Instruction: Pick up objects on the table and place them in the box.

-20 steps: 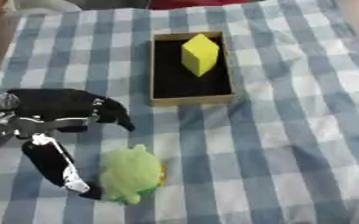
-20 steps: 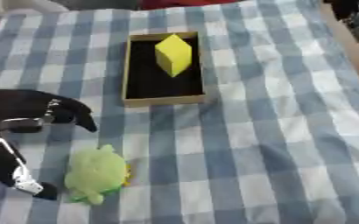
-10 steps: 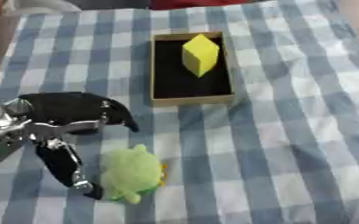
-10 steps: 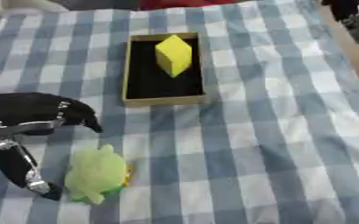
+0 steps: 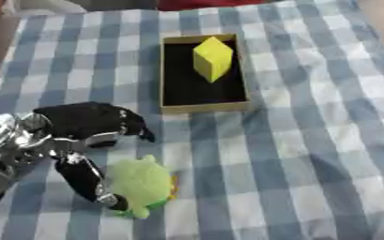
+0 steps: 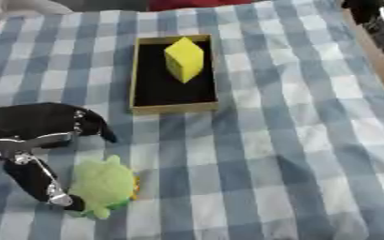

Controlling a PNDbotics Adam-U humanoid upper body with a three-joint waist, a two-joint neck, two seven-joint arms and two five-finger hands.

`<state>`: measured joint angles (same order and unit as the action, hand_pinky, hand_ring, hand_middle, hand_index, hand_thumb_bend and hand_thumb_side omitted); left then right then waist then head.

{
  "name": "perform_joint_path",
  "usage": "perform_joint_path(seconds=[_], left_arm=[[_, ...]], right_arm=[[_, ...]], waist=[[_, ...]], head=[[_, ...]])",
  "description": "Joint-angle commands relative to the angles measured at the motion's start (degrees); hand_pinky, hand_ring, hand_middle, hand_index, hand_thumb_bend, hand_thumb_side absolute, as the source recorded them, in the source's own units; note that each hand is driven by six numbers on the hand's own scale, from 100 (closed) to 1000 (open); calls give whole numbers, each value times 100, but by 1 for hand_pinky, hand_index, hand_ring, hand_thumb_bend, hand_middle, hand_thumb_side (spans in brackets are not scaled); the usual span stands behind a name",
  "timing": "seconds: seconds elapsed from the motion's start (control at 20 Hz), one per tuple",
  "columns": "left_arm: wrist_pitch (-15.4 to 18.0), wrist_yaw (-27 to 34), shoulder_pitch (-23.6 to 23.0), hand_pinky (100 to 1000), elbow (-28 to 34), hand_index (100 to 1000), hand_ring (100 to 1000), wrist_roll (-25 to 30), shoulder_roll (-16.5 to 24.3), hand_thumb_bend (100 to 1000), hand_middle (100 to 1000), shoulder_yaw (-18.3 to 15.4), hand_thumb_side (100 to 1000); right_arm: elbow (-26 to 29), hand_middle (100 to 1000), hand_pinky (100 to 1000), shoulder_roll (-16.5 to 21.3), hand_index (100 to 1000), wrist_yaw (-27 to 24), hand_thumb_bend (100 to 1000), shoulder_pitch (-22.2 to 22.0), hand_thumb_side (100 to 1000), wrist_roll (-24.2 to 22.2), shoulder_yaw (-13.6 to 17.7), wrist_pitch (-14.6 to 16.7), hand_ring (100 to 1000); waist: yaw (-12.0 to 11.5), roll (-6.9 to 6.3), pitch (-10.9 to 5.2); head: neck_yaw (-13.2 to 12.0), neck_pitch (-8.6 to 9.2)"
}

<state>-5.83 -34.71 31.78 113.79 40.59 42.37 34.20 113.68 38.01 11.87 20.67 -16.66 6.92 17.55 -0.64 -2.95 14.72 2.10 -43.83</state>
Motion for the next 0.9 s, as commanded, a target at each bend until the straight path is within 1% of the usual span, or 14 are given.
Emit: perform_joint_path(seconds=[0.05,0.15,0.3,0.4,0.65,0.75,0.85,0.9], left_arm=[[-62,-73,23,869,80,851,862,-6,9,700,674,-4,361],[-89,-118,0,864,80,845,853,12,-20,707,657,9,353],[-151,-202,-20,843,80,824,818,51,-57,711,610,19,317],[-201,-278,-35,837,80,823,812,87,-81,709,607,31,312],[-339,-413,-81,824,80,823,803,235,-157,706,612,61,312],[-387,-491,-111,825,80,825,806,281,-178,726,620,57,308],[-410,-574,-140,826,80,829,815,323,-199,720,642,59,311],[-413,-606,-148,829,80,832,824,343,-208,734,668,60,317]], right_arm=[[91,693,558,69,775,-40,100,52,931,8,74,-10,706],[91,693,558,61,775,-43,100,50,931,6,75,-9,705],[91,690,557,52,774,-49,100,49,931,2,75,-7,704],[91,688,557,46,774,-55,100,48,931,-2,75,-5,702],[91,689,556,29,773,-65,100,47,930,0,81,-4,702],[91,689,555,22,773,-70,100,46,930,-1,81,-4,701],[91,688,555,14,773,-73,100,43,930,-3,83,-6,701],[91,688,555,11,773,-75,100,40,930,-4,84,-6,701]], waist=[[9,14,-108],[10,14,-105],[14,15,-104],[17,18,-102],[22,21,-95],[23,21,-91],[27,21,-88],[28,21,-87]], head=[[17,-29],[21,-29],[23,-29],[22,-29],[16,-29],[16,-29],[12,-29],[12,-29]])
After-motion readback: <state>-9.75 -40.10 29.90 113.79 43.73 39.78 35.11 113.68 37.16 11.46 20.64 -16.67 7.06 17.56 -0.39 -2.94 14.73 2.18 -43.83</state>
